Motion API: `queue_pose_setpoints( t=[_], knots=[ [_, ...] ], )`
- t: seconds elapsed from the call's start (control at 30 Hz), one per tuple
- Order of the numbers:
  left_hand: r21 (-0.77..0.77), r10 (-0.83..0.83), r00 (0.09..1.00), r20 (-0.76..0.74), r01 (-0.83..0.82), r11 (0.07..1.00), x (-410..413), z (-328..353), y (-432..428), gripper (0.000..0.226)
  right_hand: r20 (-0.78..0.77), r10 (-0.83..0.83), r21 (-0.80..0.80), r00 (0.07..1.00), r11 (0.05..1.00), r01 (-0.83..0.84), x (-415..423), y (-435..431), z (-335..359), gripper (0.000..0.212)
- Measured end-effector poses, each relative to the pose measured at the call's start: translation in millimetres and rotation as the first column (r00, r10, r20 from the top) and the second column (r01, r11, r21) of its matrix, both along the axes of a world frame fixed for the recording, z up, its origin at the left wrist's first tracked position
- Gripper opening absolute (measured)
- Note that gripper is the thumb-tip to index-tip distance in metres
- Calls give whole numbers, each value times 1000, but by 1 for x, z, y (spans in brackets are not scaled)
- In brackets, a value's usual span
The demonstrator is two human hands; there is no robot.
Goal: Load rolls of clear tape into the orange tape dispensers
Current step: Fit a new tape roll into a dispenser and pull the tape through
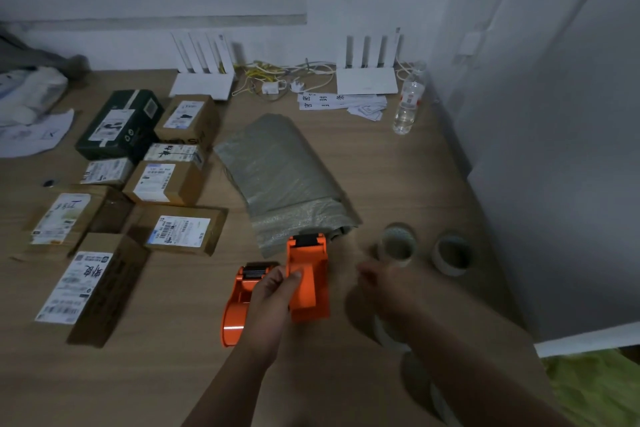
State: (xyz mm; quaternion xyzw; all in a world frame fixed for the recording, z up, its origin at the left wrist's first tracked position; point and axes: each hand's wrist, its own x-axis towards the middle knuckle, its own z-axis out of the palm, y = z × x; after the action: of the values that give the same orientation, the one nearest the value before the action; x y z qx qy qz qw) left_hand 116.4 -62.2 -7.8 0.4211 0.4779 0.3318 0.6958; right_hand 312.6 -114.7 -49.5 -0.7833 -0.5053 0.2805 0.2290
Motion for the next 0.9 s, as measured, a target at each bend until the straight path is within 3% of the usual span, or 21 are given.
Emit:
queue_pose_setpoints(
  t=[0.13, 0.23, 0.37, 0.73, 0.9],
  knots=[
    [-17, 13, 1000, 7, -13, 1000, -3, -1, 2, 26, -229, -189, -205, 955, 968, 143, -50, 5, -31, 13],
    [-52, 19, 1000, 14, -19, 998, -4, -3, 2, 32, -393, -309, -241, 866, 943, 228, -68, 4, -49, 23],
    [-55, -1, 1000, 10, 2, 998, -9, -9, 1, 24, -503, -421, -279, 755, 906, 319, -75, -4, -52, 34],
    [96, -169, 918, -358, 216, 972, -23, -61, -17, 11, -488, -531, -362, 693, 845, 393, -83, -16, -68, 23],
    [51, -208, 908, -364, 243, 969, -27, -68, -23, 13, -419, -524, -399, 742, 840, 368, -90, -17, -66, 26]
  ],
)
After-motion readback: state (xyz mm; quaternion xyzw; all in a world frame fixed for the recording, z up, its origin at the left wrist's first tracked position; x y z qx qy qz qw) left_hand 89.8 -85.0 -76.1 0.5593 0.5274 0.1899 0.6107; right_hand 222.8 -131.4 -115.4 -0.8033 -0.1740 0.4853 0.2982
